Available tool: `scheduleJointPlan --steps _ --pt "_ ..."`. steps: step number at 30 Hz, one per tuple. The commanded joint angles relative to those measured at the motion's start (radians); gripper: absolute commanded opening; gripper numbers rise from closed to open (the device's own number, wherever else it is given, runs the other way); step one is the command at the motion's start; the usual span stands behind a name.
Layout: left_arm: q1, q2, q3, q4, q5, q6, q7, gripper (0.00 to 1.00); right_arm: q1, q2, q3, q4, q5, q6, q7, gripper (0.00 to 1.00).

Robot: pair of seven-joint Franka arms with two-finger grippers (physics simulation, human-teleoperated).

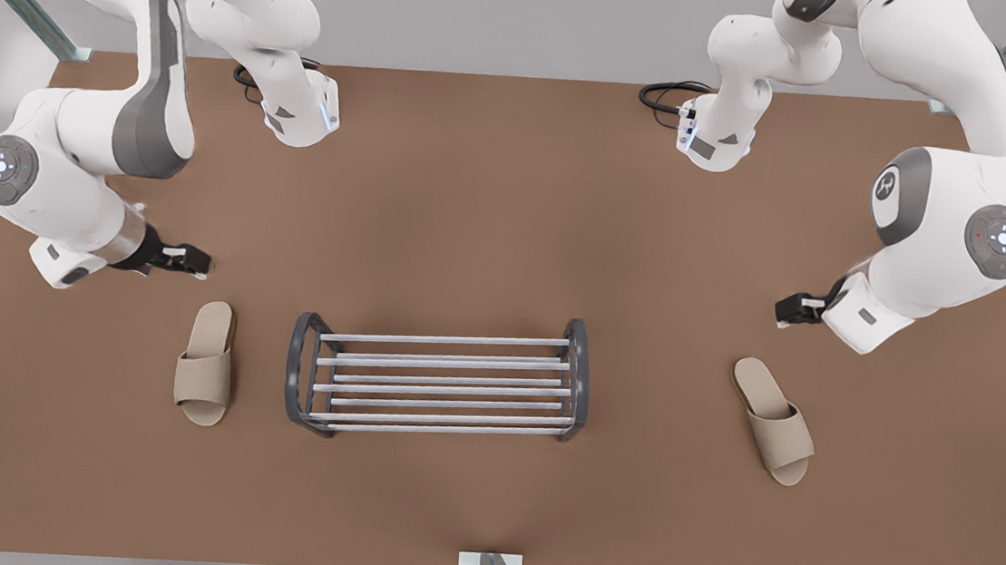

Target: Place the right shoe on the shoe rack with the right arm, and place the left shoe on the shoe rack with the left arm

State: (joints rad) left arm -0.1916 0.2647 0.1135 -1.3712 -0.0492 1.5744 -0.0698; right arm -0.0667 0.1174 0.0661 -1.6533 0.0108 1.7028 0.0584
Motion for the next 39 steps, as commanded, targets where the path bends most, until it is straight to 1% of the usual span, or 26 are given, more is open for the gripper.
scheduleJointPlan --steps 1,2,3,4,5,6,8,9,10,11,12,13,14,15,16,18,19,21,22,23,24,27,30,31,32,39 --pt "0.001 -0.001 0.000 0.000 0.009 0.079 0.008 1.00 -0.015 -0.001 -0.002 -0.003 0.009 0.144 0.047 1.00" --pt "0.001 -0.002 0.000 -0.002 0.011 0.088 0.021 1.00 -0.019 -0.001 -0.003 -0.010 0.008 0.155 0.020 1.00" --pt "0.000 -0.009 -0.002 -0.017 0.009 0.142 0.021 1.00 -0.019 -0.008 -0.003 -0.048 0.005 0.205 -0.024 1.00" --pt "-0.009 -0.042 -0.003 -0.112 0.058 0.245 0.057 1.00 -0.030 -0.002 -0.003 -0.052 -0.032 0.277 -0.245 1.00" --pt "-0.009 -0.094 -0.034 -0.236 0.228 0.341 0.264 1.00 -0.024 -0.013 0.010 -0.072 -0.095 0.301 -0.313 1.00" --pt "-0.009 -0.142 -0.052 -0.385 0.463 0.502 0.491 1.00 -0.031 -0.048 0.109 -0.167 -0.353 0.342 -0.341 1.00" --pt "-0.011 -0.180 -0.052 -0.589 0.764 0.820 0.527 1.00 -0.038 -0.085 0.132 -0.355 -0.535 0.584 -0.347 1.00" --pt "-0.011 -0.183 -0.011 -0.663 0.957 0.966 0.493 1.00 -0.038 -0.085 0.168 -0.373 -0.712 0.592 -0.338 1.00" --pt "-0.011 -0.176 0.024 -0.698 1.135 1.067 0.334 1.00 -0.039 -0.082 0.173 -0.417 -0.787 0.638 -0.334 1.00" --pt "-0.012 -0.167 0.026 -0.735 1.442 1.069 -0.026 1.00 -0.056 -0.076 0.173 -0.470 -0.896 0.730 -0.272 1.00" --pt "-0.012 -0.156 0.026 -0.767 1.696 1.072 -0.318 1.00 -0.067 -0.070 0.179 -0.505 -1.084 0.756 -0.160 1.00" --pt "-0.012 -0.128 0.026 -0.779 1.854 1.067 -0.544 1.00 -0.119 -0.070 0.181 -0.576 -1.336 0.891 0.012 1.00" --pt "-0.012 -0.116 0.026 -0.784 1.908 1.061 -0.640 1.00 -0.137 -0.065 0.181 -0.612 -1.614 0.913 0.223 1.00" --pt "-0.049 -0.091 0.026 -0.807 1.925 1.026 -0.771 1.00 -0.140 -0.058 0.179 -0.665 -2.001 0.911 0.578 1.00" --pt "-0.051 -0.067 0.025 -0.809 1.970 1.024 -0.846 1.00 -0.160 -0.032 0.176 -0.683 -2.216 0.910 0.782 1.00" --pt "-0.092 -0.039 0.025 -0.836 2.005 1.021 -1.085 1.00 -0.171 -0.007 0.169 -0.715 -2.448 0.900 1.012 1.00" --pt "-0.094 -0.039 0.025 -0.862 2.005 1.020 -1.159 1.00 -0.188 0.011 0.169 -0.724 -2.597 0.903 1.097 1.00" --pt "-0.095 -0.006 0.025 -0.865 2.014 1.021 -1.350 1.00 -0.208 0.093 0.167 -0.714 -2.726 0.893 1.245 1.00" --pt "-0.095 0.007 0.025 -0.865 2.065 1.020 -1.404 1.00 -0.216 0.125 0.167 -0.704 -2.813 0.873 1.365 1.00" --pt "-0.095 0.016 0.028 -0.865 2.129 1.018 -1.441 1.00 -0.216 0.182 0.167 -0.689 -2.947 0.839 1.495 1.00" --pt "-0.095 0.028 0.031 -0.864 2.138 0.998 -1.444 1.00 -0.216 0.211 0.167 -0.683 -2.953 0.807 1.514 1.00" --pt "-0.095 0.071 0.031 -0.862 2.142 0.964 -1.473 1.00 -0.211 0.212 0.167 -0.680 -3.016 0.808 1.595 1.00" --pt "-0.094 0.091 0.048 -0.855 2.143 0.961 -1.486 1.00 -0.213 0.240 0.167 -0.666 -3.019 0.810 1.604 1.00" --pt "-0.091 0.099 0.051 -0.850 2.175 0.961 -1.486 1.00 -0.213 0.240 0.167 -0.666 -3.024 0.811 1.604 1.00" --pt "-0.091 0.105 0.083 -0.836 2.253 0.972 -1.486 1.00 -0.213 0.248 0.167 -0.665 -3.027 0.810 1.604 1.00" --pt "-0.092 0.168 0.097 -0.825 2.267 0.963 -1.486 1.00 -0.213 0.281 0.158 -0.626 -3.100 0.810 1.586 1.00"
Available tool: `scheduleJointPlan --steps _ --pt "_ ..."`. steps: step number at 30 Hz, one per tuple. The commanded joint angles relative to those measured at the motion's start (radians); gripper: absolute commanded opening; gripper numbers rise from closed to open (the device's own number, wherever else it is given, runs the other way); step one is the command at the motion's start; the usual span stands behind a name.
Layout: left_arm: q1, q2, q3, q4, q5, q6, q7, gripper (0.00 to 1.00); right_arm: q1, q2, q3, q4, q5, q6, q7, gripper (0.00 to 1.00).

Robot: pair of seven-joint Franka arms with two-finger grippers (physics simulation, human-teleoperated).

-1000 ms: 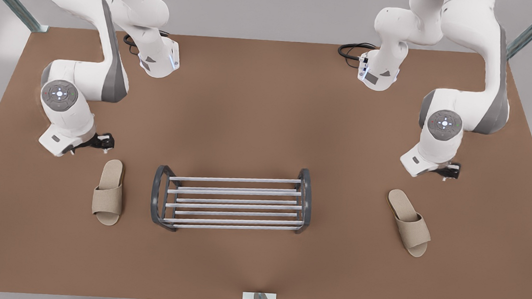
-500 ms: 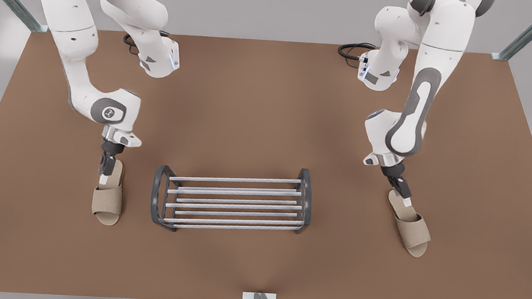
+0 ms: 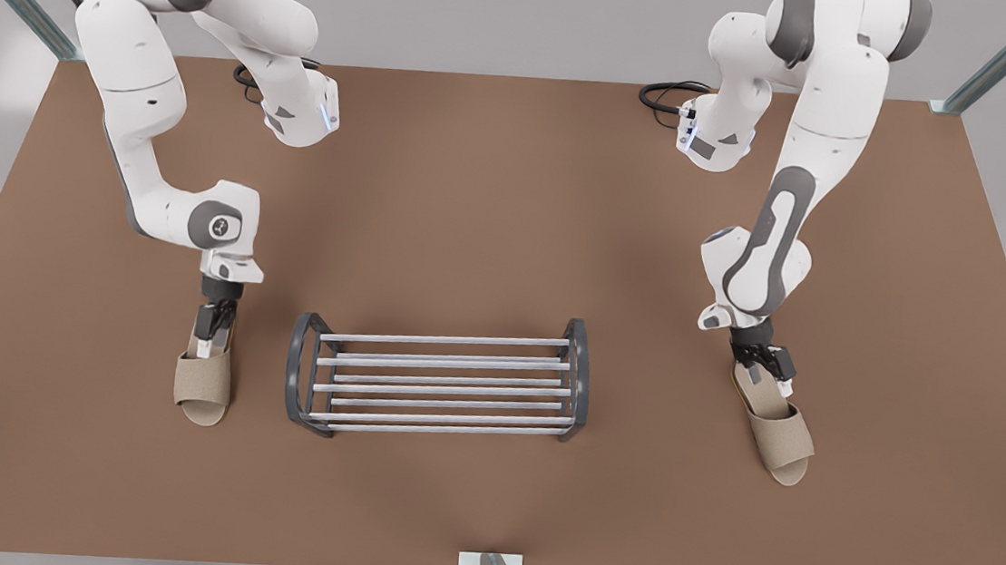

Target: Place the right shoe on the shoe rack with the right arm, and place the left shoe on the shoe rack with the left arm

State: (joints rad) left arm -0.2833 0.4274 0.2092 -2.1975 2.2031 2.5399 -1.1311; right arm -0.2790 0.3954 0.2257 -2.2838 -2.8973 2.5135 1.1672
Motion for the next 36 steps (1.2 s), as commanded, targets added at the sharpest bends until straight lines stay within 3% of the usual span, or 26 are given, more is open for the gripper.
scheduleJointPlan --steps 1,25,28,31,36 --pt "0.000 0.007 0.001 -0.002 0.015 -0.003 -0.424 1.00 0.000 0.005 -0.006 0.009 -0.195 -0.001 0.474 1.00" --pt "0.013 0.197 0.070 0.208 0.089 0.010 -0.424 1.00 0.001 0.059 -0.049 0.078 -0.295 -0.004 0.348 1.00" --pt "0.013 0.199 0.079 0.222 0.089 0.014 -0.423 0.97 0.003 0.076 -0.057 0.095 -0.304 -0.002 0.350 0.99" --pt "0.012 0.197 0.079 0.232 0.089 0.023 -0.414 0.97 0.007 0.082 -0.065 0.107 -0.310 -0.004 0.319 0.91" --pt "0.013 0.229 0.079 0.291 0.089 0.045 -0.406 0.97 0.011 0.112 -0.083 0.133 -0.327 -0.002 0.324 0.90"
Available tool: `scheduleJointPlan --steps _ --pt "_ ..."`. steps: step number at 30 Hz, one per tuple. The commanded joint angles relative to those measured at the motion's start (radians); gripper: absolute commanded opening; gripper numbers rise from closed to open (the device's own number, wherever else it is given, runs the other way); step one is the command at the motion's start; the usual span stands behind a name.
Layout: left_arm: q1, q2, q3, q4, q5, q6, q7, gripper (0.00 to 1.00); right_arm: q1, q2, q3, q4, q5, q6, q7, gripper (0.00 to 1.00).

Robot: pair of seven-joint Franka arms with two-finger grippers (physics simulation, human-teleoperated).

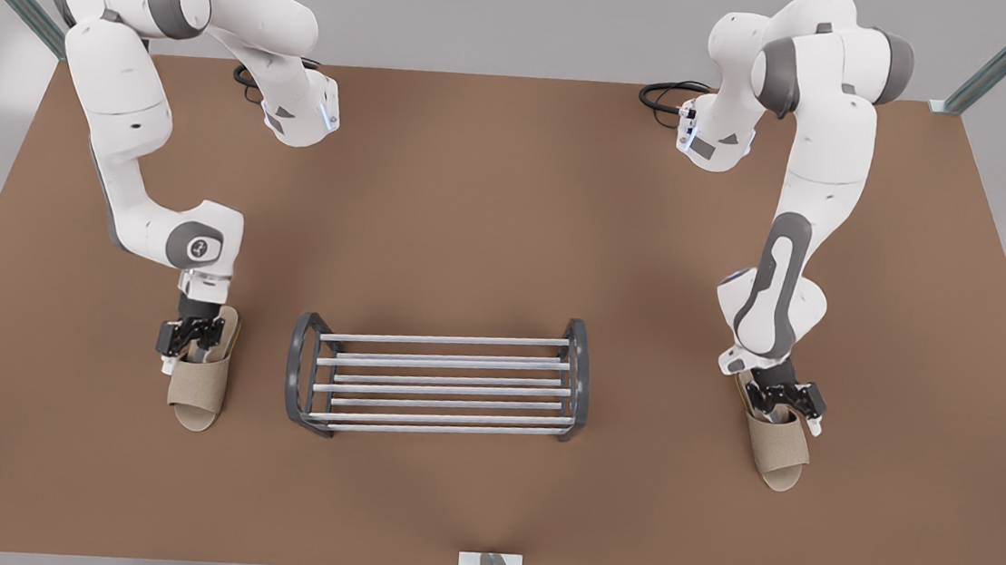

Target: Place the right shoe on the shoe rack with the right arm, and place the left shoe on the shoe rack with the left arm

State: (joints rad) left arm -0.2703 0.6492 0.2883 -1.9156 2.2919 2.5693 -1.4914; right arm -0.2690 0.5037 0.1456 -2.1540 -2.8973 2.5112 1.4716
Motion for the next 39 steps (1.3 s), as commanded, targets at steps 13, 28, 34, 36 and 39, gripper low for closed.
scheduleJointPlan --steps 13,28,34,36,39 --pt "0.000 0.056 0.000 0.072 0.006 0.029 -0.046 0.72 0.017 0.038 -0.021 0.033 -0.327 -0.003 0.019 0.63" --pt "0.003 0.096 -0.001 0.118 0.006 0.028 -0.056 0.48 0.017 -0.020 -0.020 0.065 -0.330 0.014 0.019 0.21" --pt "0.003 0.112 0.000 0.138 0.004 0.026 -0.059 0.46 0.020 -0.247 0.015 0.079 -0.264 0.285 0.082 0.21" --pt "0.003 0.110 0.000 0.138 0.004 0.028 -0.059 0.39 0.022 -0.358 0.057 0.105 -0.132 0.506 0.113 0.21" --pt "0.005 0.102 0.002 0.138 0.004 0.028 -0.058 0.34 0.048 -0.450 0.091 0.141 0.073 0.702 0.115 0.21"
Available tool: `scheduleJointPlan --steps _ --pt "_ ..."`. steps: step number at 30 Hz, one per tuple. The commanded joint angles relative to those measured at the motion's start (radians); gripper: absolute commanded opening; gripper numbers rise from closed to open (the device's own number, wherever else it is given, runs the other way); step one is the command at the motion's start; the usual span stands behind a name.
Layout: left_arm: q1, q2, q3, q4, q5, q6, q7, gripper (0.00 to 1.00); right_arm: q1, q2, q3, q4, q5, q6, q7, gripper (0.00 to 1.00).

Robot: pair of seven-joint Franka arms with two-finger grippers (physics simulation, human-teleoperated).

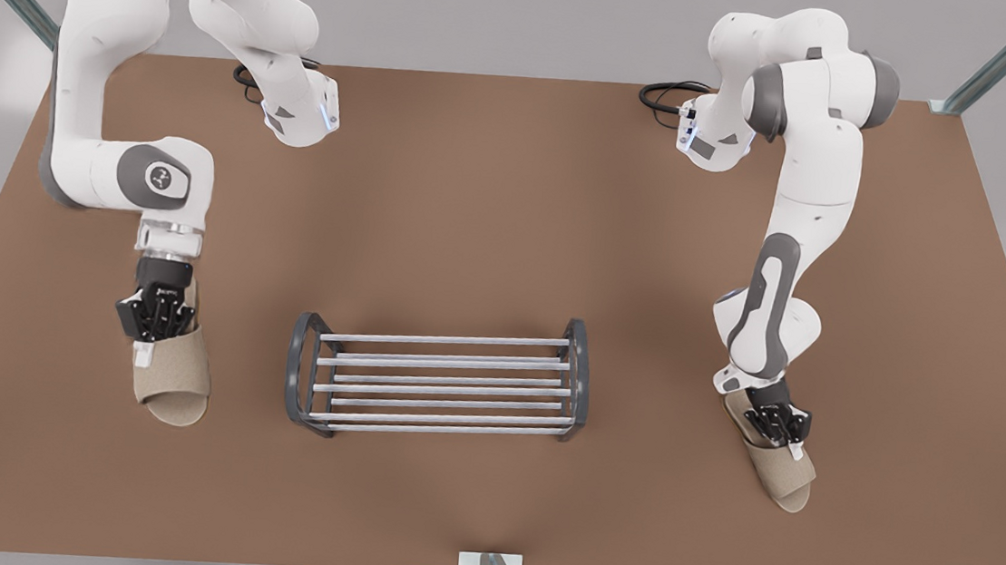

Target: Place the right shoe on the shoe rack with the right arm, and place the left shoe on the shoe rack with the left arm

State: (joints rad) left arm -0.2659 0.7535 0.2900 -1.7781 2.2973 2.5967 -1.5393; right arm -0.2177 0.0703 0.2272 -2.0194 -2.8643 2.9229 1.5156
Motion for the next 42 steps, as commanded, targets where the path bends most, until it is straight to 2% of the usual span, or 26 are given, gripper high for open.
scheduleJointPlan --steps 1,4,6,9,13,15,20,29,34,35,39,40,42 --pt "-0.001 -0.005 0.003 0.000 0.001 0.002 -0.010 0.32 0.031 -0.058 0.012 0.008 0.114 0.349 0.081 0.21" --pt "-0.001 -0.020 0.017 0.002 0.001 0.008 0.004 0.28 0.169 -0.133 0.027 0.004 0.315 0.397 0.098 0.21" --pt "-0.003 -0.063 0.034 0.000 0.001 0.026 0.080 0.26 0.251 -0.115 0.031 0.033 0.445 0.365 0.098 0.21" --pt "-0.004 -0.144 0.058 -0.001 -0.001 0.131 0.192 0.22 0.373 -0.047 0.060 0.088 0.497 0.227 0.097 0.21" --pt "-0.006 -0.258 0.087 0.000 -0.013 0.174 0.472 0.21 0.489 0.131 0.063 0.139 0.514 0.068 0.087 0.21" --pt "-0.013 -0.348 0.087 0.000 -0.013 0.171 0.619 0.21 0.495 0.180 0.061 0.140 0.513 0.053 0.086 0.21" --pt "-0.075 -0.445 0.077 0.000 -0.013 0.166 0.663 0.21 0.548 0.301 0.057 0.146 0.520 -0.110 0.052 0.21" --pt "-0.105 -0.534 0.075 0.012 -0.012 0.169 0.763 0.21 0.544 0.309 -0.034 0.148 0.517 -0.151 0.026 0.21" --pt "-0.188 -0.634 0.052 0.005 -0.018 0.169 0.932 0.21 0.548 0.322 -0.080 0.117 0.517 -0.220 0.024 0.21" --pt "-0.210 -0.646 0.052 0.002 -0.018 0.168 0.932 0.21 0.546 0.322 -0.111 0.120 0.513 -0.222 0.018 0.21" --pt "-0.214 -0.664 0.052 0.002 -0.018 0.163 0.932 0.21 0.546 0.319 -0.134 0.122 0.511 -0.222 0.006 0.21" --pt "-0.214 -0.675 0.052 0.000 -0.018 0.163 0.935 0.21 0.546 0.319 -0.134 0.120 0.516 -0.220 0.032 1.00" --pt "-0.214 -0.681 0.052 -0.001 -0.018 0.163 0.949 0.21 0.546 0.312 -0.135 0.122 0.514 -0.218 0.032 1.00"
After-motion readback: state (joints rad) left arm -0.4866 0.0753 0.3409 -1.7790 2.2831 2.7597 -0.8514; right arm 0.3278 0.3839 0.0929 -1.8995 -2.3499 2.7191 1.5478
